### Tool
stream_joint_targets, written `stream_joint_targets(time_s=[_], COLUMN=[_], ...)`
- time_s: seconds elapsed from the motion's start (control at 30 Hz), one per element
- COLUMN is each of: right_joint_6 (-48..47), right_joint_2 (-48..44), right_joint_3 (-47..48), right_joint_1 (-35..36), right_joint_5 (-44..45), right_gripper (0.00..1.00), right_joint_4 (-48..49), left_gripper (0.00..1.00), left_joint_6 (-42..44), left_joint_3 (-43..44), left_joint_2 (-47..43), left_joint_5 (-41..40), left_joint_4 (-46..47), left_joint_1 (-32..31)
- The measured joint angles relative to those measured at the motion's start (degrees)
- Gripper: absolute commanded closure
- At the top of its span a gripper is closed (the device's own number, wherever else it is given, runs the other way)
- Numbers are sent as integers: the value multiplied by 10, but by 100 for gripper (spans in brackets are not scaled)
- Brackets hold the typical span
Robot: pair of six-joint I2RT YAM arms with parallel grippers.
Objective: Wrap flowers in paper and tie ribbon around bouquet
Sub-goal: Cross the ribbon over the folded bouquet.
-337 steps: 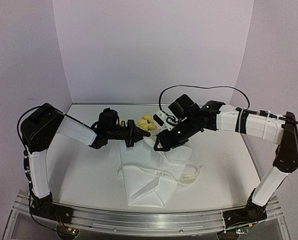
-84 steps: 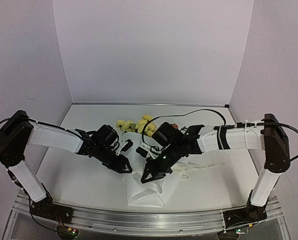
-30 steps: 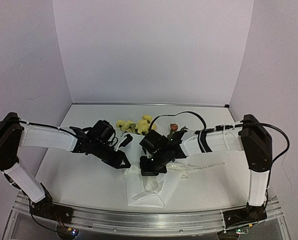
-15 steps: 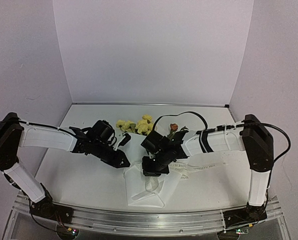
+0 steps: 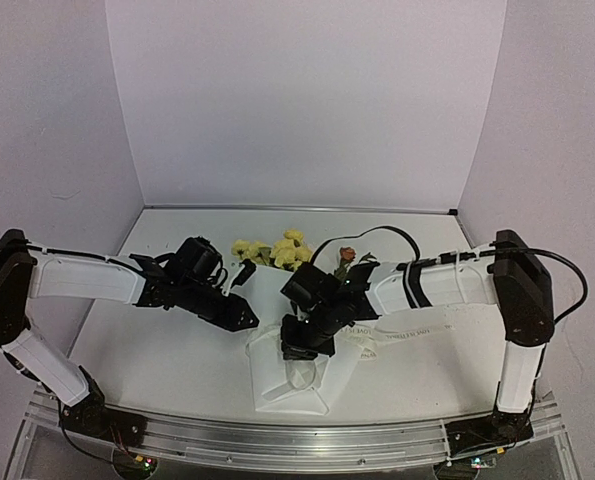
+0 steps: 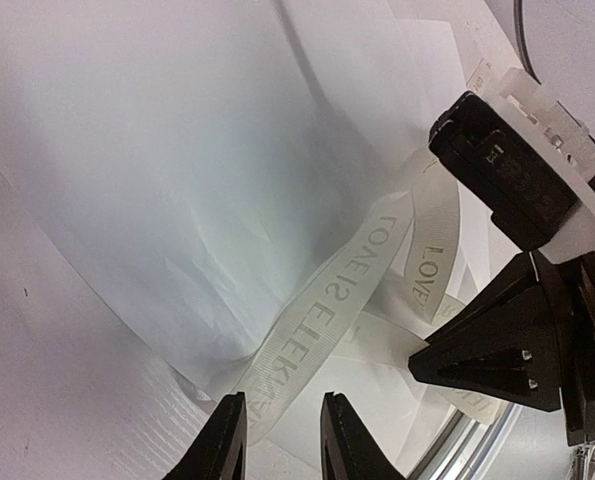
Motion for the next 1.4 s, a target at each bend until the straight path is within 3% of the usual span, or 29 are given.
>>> stream_joint_targets(time_s=[0.3, 0.5, 0.8, 0.87, 1.13, 1.4], right_joint_6=[33, 31, 22, 22, 21, 21], right_joint_2=[18, 46, 63, 63, 60, 60], right_joint_3=[31, 59, 74, 69, 40, 40], right_joint_1=[-8, -9, -10, -10, -10, -10], right_joint_5=[17, 27, 15, 15, 20, 24], right_gripper=[100, 100, 100, 100, 100, 100], right_joint_4=[5, 8, 14, 16, 16, 17], left_gripper=[72, 62, 65, 66, 55, 55], left_joint_6=[-5, -36, -107, -108, -86, -44], left_joint_3=[-9, -22, -45, -44, -19, 14], left_joint_2=[-11, -13, -12, -6, 27, 30], left_joint_5=[-11, -38, -39, -31, -16, -87], left_joint_4=[6, 15, 60, 70, 69, 21], left_joint_1=[0, 2, 24, 24, 0, -44])
